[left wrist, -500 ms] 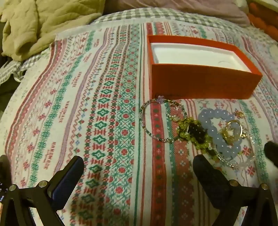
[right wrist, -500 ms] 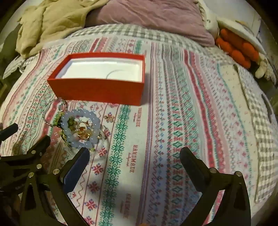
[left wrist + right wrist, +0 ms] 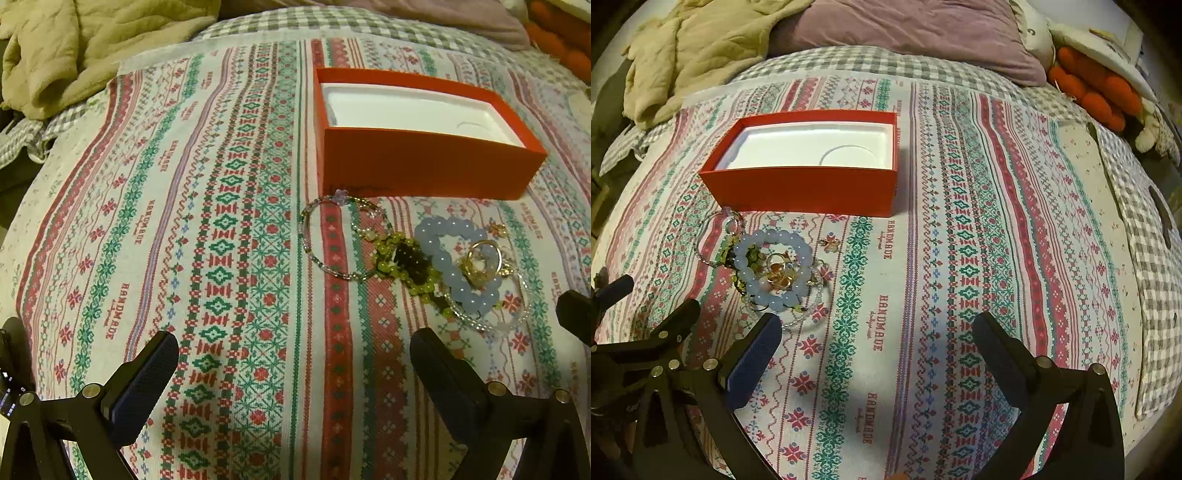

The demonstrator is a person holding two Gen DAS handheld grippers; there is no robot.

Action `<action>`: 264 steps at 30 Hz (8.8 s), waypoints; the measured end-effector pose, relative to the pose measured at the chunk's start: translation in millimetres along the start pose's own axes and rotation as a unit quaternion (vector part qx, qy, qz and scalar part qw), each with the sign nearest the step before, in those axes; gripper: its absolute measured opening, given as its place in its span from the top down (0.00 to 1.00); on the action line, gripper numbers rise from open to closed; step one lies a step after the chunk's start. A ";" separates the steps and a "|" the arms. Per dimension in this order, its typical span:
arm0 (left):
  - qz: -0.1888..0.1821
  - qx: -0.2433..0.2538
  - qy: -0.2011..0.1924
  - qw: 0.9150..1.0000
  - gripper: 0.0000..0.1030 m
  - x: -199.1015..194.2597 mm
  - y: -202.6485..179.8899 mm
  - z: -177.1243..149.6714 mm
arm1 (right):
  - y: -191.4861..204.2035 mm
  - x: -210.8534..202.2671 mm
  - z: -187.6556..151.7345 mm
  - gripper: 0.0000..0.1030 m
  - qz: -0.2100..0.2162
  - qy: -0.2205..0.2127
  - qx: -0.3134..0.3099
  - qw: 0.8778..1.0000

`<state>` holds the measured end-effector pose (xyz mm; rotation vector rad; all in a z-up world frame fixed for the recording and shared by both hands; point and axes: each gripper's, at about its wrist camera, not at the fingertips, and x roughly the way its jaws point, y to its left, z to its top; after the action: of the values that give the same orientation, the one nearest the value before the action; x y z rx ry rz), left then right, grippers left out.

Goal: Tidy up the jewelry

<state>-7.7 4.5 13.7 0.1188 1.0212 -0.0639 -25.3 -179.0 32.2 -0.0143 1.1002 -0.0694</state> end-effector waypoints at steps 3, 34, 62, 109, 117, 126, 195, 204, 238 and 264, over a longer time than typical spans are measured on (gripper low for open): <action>-0.003 -0.001 0.001 1.000 0.00 -2.0 1.3 1.9 | 1.4 -0.4 -0.7 0.00 0.003 0.002 -0.002 1.000; -0.009 -0.005 0.003 1.000 0.00 2.8 3.6 -1.2 | 1.6 5.0 0.5 0.00 0.008 0.016 0.006 1.000; -0.014 -0.003 0.004 1.000 0.00 2.7 4.9 -1.9 | 1.7 2.9 2.9 0.00 0.017 0.017 0.009 1.000; -0.142 0.031 0.055 0.988 0.77 64.7 25.7 70.1 | 5.1 61.3 64.6 0.74 0.210 0.116 0.032 0.970; -0.139 0.041 0.048 0.988 0.95 79.7 8.8 81.1 | 24.8 85.7 69.8 0.78 0.194 0.131 0.004 0.972; -0.147 0.038 0.039 0.988 1.00 73.5 8.4 78.5 | 28.8 78.4 72.4 0.88 0.175 0.112 -0.009 0.978; -0.153 0.051 -0.081 0.984 0.55 22.7 -13.9 131.5 | -26.4 23.6 129.0 0.66 0.129 -0.038 0.031 0.990; -0.142 0.060 -0.083 0.985 0.12 -5.9 -0.9 114.0 | -27.3 -4.2 107.8 0.44 0.139 -0.048 0.013 0.989; -0.108 0.046 0.078 0.990 0.08 32.8 35.1 45.5 | 7.0 46.9 21.8 0.39 0.099 0.106 -0.026 0.989; -0.209 0.026 0.097 0.973 0.71 48.9 13.7 63.6 | -27.4 23.0 25.0 0.96 0.105 0.066 0.004 0.992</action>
<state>73.1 10.0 5.8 -0.0465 1.2277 -0.4714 5.9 -208.3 24.3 0.1148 1.2272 0.1155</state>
